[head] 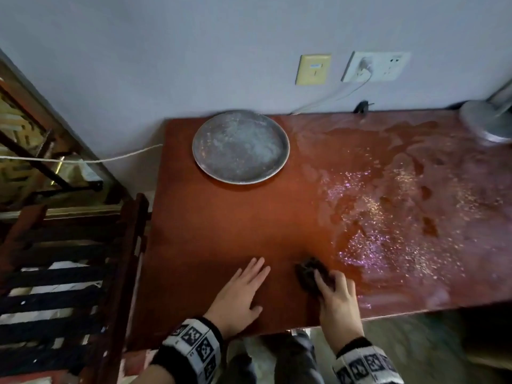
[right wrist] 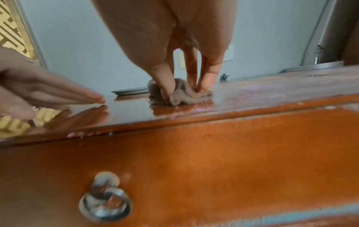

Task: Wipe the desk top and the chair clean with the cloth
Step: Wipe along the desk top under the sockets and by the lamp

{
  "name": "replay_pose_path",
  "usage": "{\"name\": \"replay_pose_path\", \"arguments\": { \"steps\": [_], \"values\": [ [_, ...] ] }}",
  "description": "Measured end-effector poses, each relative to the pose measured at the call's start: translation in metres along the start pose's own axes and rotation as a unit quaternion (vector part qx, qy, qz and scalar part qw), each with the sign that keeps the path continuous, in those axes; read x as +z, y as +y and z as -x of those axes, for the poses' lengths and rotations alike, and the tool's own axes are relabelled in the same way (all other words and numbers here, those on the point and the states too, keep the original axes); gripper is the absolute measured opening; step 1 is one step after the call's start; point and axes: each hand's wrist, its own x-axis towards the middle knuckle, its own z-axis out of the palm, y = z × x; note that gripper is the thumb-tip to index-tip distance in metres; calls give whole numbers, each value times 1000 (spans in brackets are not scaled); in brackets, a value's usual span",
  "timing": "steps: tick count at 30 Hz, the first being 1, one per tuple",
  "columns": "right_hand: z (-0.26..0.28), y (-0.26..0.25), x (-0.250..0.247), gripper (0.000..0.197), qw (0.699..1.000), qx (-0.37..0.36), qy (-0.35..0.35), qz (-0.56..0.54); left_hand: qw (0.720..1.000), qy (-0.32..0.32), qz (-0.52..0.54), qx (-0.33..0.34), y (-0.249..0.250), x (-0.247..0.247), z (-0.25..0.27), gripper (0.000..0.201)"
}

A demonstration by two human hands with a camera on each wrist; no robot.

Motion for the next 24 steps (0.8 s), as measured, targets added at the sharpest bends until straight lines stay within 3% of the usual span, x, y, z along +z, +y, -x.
{"name": "replay_pose_path", "arguments": {
  "steps": [2, 4, 7, 10, 11, 13, 15, 17, 19, 21, 23, 24],
  "values": [
    [16, -16, 7, 56, 999, -32, 10, 5, 1000, -8, -14, 15, 13, 5, -11, 76],
    [32, -26, 20, 39, 994, -109, 9, 0, 999, -9, -31, 19, 23, 9, -19, 76],
    [41, -16, 25, 45, 980, -195, 4, -38, 999, -14, -38, 1, 33, 14, -23, 78],
    [34, 19, 14, 57, 973, -226, 10, -53, 998, -31, -53, -22, 41, 19, -27, 84],
    [31, 35, 12, 71, 975, -215, 5, -48, 997, -33, -55, -30, 44, 21, -28, 86],
    [24, 75, 3, 101, 991, -121, 3, -55, 997, -26, -43, -55, 53, 25, -30, 88],
    [19, 110, -9, 99, 998, -27, 16, -55, 996, -10, -36, -77, 64, 31, -33, 88],
    [20, 119, -13, 84, 998, -13, 22, -54, 996, 0, -24, -90, 78, 37, -37, 88],
    [32, 106, -2, 67, 994, -81, 30, -65, 995, 12, -11, -101, 92, 45, -45, 88],
    [46, 90, 6, 58, 977, -203, 8, -71, 994, 16, -12, -111, 104, 52, -54, 87],
    [44, 98, 0, 57, 954, -293, -21, -68, 991, 12, -12, -131, 111, 56, -61, 87],
    [34, 112, -7, 67, 950, -303, -36, -63, 989, 13, -3, -145, 114, 57, -63, 89]
  ]
}}
